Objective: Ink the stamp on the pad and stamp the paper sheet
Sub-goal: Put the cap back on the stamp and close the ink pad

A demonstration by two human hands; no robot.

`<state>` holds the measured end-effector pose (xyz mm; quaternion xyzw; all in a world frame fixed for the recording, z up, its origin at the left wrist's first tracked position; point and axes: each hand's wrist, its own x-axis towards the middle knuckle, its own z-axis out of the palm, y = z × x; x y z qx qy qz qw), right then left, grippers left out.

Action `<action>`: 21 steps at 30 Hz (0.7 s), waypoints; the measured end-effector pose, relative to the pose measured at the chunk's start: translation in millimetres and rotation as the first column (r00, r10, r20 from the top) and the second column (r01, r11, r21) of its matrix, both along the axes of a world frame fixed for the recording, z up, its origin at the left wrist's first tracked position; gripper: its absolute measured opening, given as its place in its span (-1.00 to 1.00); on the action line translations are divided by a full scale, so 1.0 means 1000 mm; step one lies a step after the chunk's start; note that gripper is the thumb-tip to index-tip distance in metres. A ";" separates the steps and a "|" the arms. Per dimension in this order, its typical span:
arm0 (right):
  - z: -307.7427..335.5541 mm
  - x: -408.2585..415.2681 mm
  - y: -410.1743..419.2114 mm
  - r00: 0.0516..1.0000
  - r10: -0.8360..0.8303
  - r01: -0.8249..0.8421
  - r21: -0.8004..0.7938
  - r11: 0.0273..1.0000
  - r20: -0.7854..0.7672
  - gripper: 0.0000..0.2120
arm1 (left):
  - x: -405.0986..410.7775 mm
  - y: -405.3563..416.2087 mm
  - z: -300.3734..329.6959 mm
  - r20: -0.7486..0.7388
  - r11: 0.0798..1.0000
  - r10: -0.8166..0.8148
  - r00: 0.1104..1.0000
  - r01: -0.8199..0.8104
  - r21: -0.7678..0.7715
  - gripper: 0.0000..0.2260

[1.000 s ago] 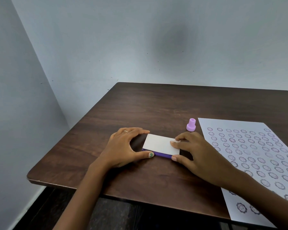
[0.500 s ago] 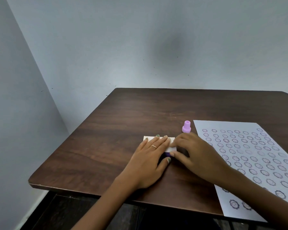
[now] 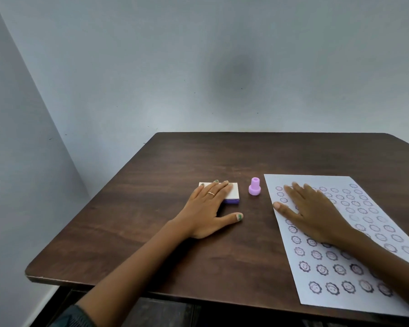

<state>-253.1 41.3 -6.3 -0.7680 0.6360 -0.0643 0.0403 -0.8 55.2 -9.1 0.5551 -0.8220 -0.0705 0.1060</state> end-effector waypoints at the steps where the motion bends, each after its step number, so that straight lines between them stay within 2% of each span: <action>1: -0.001 0.001 -0.003 1.000 0.002 -0.002 -0.004 1.000 -0.006 -0.17 | -0.001 -0.004 0.001 -0.005 1.000 0.002 1.000 -0.002 0.000 -0.31; 7: -0.004 0.007 -0.014 1.000 0.016 -0.016 -0.027 1.000 -0.006 -0.28 | -0.006 -0.017 0.001 -0.059 0.999 0.023 0.998 -0.025 -0.035 -0.32; 11: -0.005 0.007 -0.015 1.000 0.013 -0.012 -0.032 0.999 0.001 -0.24 | -0.006 -0.018 -0.001 -0.060 0.998 0.021 0.998 -0.024 -0.056 -0.31; 13: -0.006 0.006 -0.015 1.000 0.015 -0.014 -0.020 1.000 0.002 -0.29 | -0.006 -0.018 -0.001 -0.064 0.998 0.020 0.998 -0.023 -0.062 -0.32; 16: -0.005 0.006 -0.018 0.997 0.010 -0.008 -0.027 1.000 0.076 -0.34 | -0.006 -0.018 -0.002 -0.068 0.997 0.019 0.997 -0.024 -0.067 -0.31; 19: 0.002 0.011 -0.013 0.988 0.095 -0.055 -0.289 0.956 0.125 -0.39 | -0.005 -0.018 -0.003 -0.066 0.997 0.019 0.998 -0.023 -0.070 -0.31; 21: 0.008 0.019 -0.009 0.967 0.201 -0.111 -0.453 0.885 0.156 -0.52 | -0.005 -0.019 -0.003 -0.069 0.997 0.016 0.998 -0.021 -0.079 -0.31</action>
